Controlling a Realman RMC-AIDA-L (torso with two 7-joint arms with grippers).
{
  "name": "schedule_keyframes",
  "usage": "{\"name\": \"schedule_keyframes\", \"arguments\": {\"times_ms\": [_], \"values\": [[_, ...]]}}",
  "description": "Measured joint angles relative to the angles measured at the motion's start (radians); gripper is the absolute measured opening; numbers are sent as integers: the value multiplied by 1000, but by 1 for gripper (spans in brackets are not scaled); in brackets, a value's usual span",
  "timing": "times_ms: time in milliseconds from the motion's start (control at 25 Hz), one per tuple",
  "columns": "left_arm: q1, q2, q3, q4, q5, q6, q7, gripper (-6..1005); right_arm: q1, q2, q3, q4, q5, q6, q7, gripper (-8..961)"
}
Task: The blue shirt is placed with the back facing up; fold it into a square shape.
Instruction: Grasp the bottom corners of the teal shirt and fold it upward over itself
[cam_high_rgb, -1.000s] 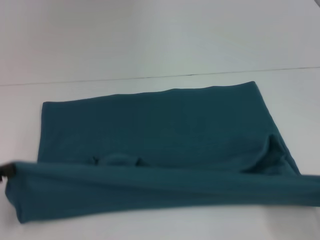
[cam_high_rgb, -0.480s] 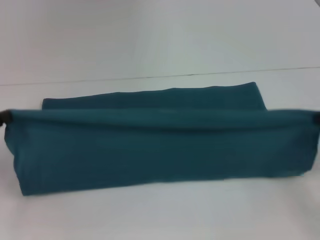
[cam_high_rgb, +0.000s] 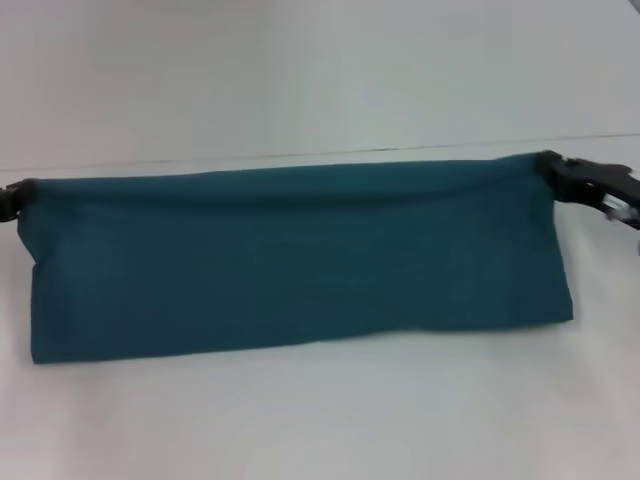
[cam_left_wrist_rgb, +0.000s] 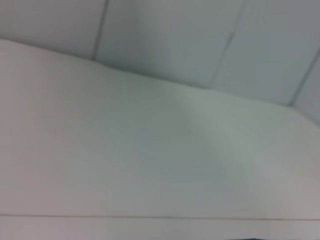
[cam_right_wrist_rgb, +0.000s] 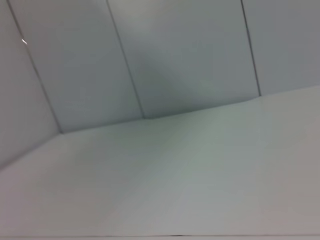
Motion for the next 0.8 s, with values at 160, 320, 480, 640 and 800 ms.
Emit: {"name": "schedule_keyframes", "arguments": {"times_ms": [160,320,480,640,800], "values": [[-27,-10,52,-25,0,-115,2,11,72,2,-12,60,7,143,-56,62],[-42,-30,93,-26,0,-199,4,12,109,3,-13,108,39,222,-119,63],[-55,-44,113,-24,0,-260,5,12,120,4,-13,142,109,265,-187,64],[-70,-50,116,-22,0,-295,5,12,119,4,-14,150,166,282,-222,65],[-89,-51,117,-23,0,-332,5,12,120,2,-15,149,185,292,-229,66]]}}
